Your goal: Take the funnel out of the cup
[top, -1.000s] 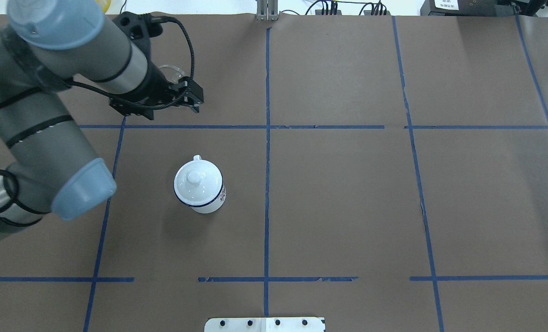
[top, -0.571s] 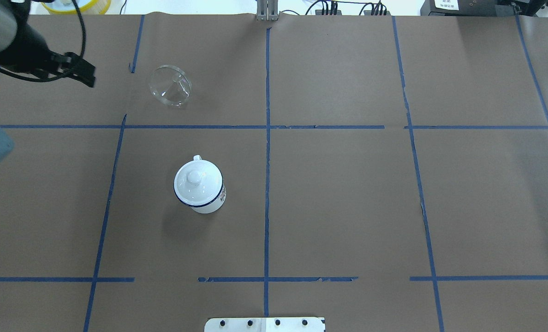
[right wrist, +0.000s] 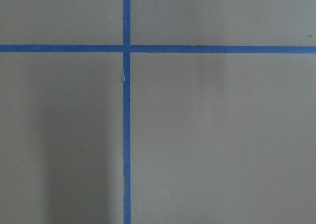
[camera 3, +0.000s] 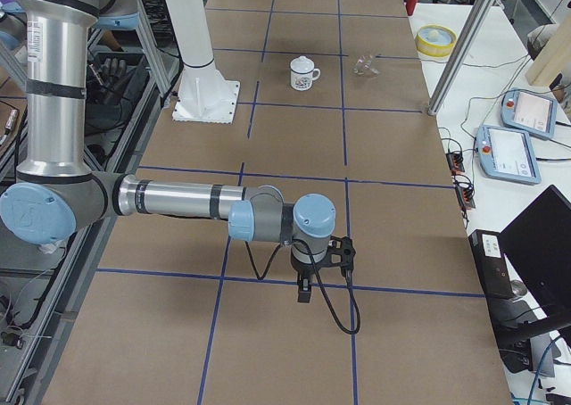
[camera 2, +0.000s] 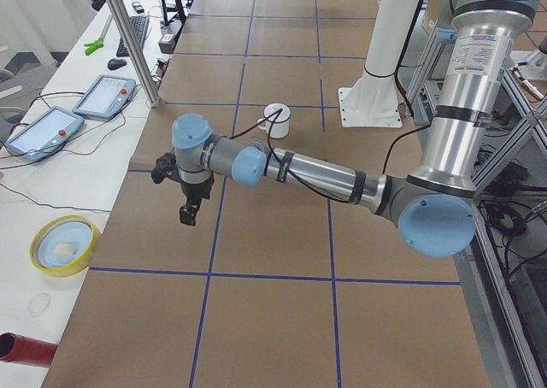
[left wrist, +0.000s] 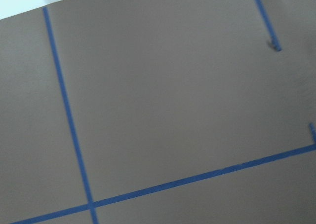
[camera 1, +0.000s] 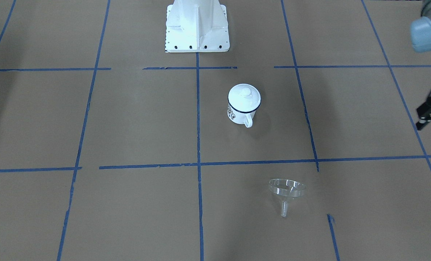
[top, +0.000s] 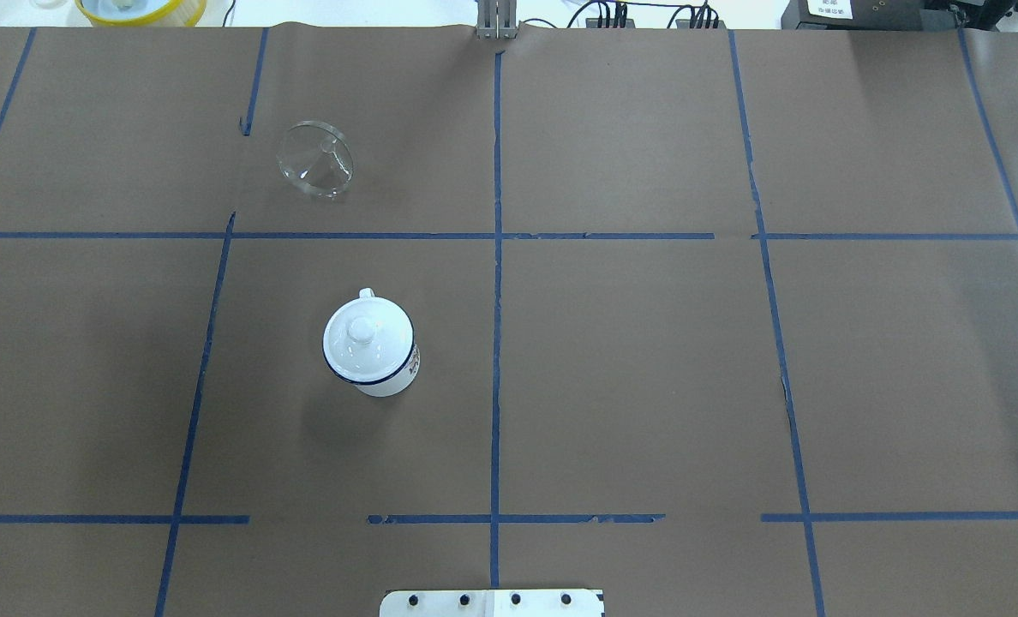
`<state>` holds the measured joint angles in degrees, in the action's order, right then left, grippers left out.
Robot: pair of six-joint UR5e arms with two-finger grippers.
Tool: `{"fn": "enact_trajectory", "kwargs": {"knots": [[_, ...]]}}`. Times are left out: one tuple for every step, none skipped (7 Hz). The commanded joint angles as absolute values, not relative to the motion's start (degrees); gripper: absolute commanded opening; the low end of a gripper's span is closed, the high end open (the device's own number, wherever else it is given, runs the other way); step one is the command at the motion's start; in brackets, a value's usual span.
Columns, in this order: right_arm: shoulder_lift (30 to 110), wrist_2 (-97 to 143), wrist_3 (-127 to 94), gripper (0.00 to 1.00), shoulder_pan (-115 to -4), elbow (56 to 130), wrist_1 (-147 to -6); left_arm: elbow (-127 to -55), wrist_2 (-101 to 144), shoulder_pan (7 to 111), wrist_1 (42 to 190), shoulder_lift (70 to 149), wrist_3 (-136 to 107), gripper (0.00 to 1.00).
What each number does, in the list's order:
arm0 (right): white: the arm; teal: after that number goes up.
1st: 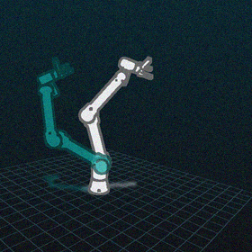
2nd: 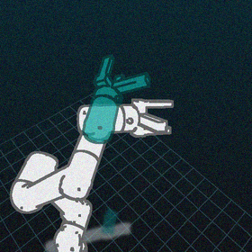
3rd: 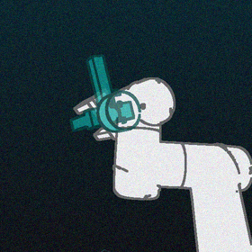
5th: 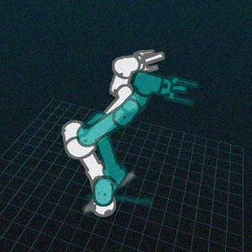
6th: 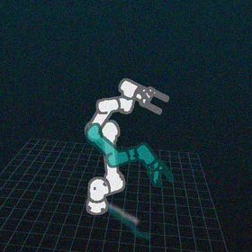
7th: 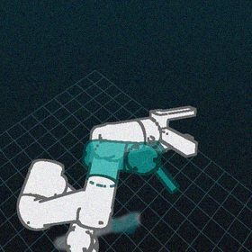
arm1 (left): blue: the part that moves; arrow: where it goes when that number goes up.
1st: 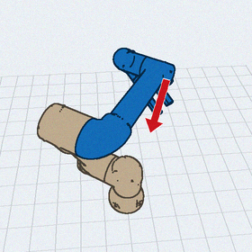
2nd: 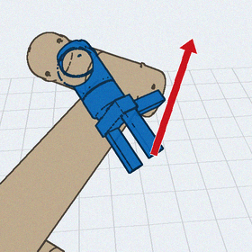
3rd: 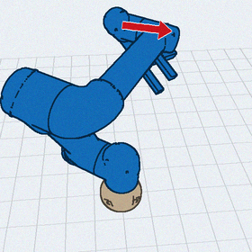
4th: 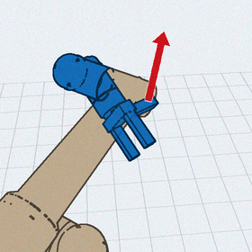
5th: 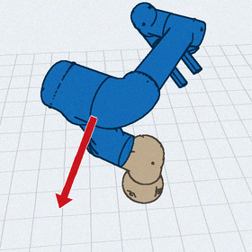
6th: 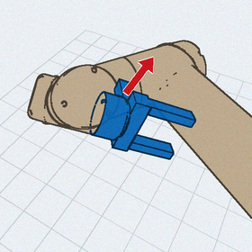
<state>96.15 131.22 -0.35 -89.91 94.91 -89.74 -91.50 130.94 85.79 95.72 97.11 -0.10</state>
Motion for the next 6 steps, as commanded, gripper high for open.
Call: {"fn": "enact_trajectory", "kwargs": {"knots": [[96.2, 131.2, -0.4, 1.00, -89.9, 94.9, -89.7, -90.5, 131.6, 90.0, 96.0, 90.2, 3.2, 1.00], [96.2, 131.2, -0.4, 1.00, -89.9, 94.8, -89.7, -91.3, 131.8, 90.0, 96.0, 87.8, 3.2, 1.00], [96.2, 131.2, -0.4, 1.00, -89.9, 94.9, -89.7, -91.5, 134.3, 90.1, 96.0, 87.3, 3.0, 1.00], [96.2, 131.2, -0.4, 1.00, -89.9, 94.9, -89.7, -91.5, 134.4, 90.0, 96.0, 87.3, 3.0, 1.00], [96.2, 131.2, -0.4, 1.00, -89.9, 94.9, -89.7, -91.6, 134.4, 90.1, 96.0, 87.3, 3.0, 1.00], [96.2, 131.2, -0.4, 1.00, -89.9, 94.9, -89.7, -91.6, 134.4, 90.1, 95.9, 87.3, 3.0, 1.00]]}}
